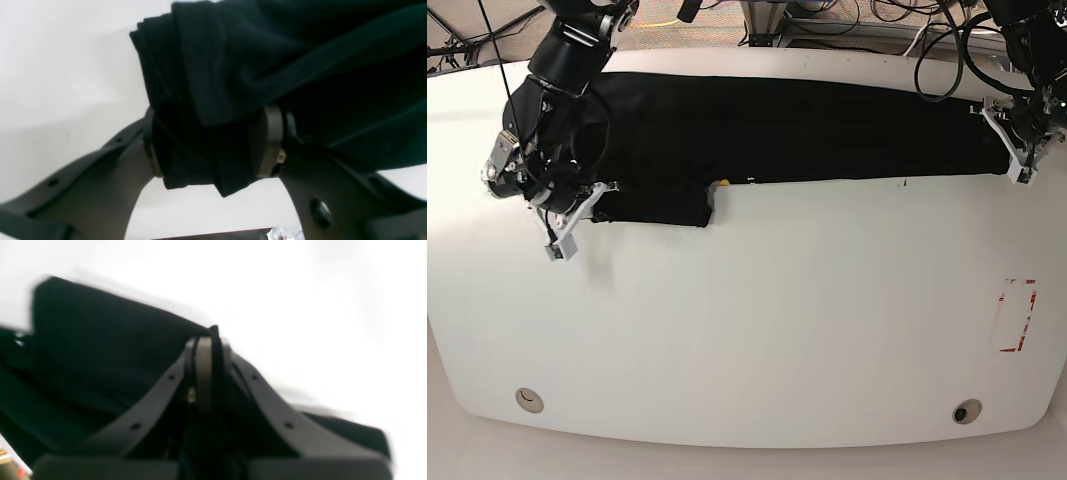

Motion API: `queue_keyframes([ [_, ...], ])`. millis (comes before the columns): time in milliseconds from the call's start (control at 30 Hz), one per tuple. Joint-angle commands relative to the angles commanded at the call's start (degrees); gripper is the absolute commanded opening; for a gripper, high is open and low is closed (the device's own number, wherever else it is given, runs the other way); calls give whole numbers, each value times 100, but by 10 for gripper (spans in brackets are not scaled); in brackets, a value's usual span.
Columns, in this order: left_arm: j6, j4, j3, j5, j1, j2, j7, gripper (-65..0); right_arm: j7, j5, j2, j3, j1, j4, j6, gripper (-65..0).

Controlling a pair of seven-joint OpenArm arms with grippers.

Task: Fold the T-shirt properly
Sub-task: 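Lift the folded layer with the right gripper, flipping it over the shirt, then pull the folded shirt edge outward with both grippers to straighten it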

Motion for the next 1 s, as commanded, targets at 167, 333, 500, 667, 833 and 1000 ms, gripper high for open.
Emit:
queue_keyframes([
  [167,0,0,0,0,0,0,0,-325,-536,9,-9,273,-237,765,0,-650],
  [333,0,0,-9,132,0,-9,0,-325,-624,721,9,484,-818,1178,0,-650],
  [500,0,0,0,413,-35,97,0,-325,-633,1521,18,615,-1363,1222,0,-650],
  [667,0,0,-9,413,-18,123,-9,-325,-633,1943,18,668,-1873,1503,0,-650],
  [833,0,0,-9,413,-18,123,-9,-325,-633,2268,9,818,-2242,1723,0,-650],
  [1000,0,0,-9,413,-18,123,-9,-325,-598,2180,26,958,-2400,1591,0,-614],
])
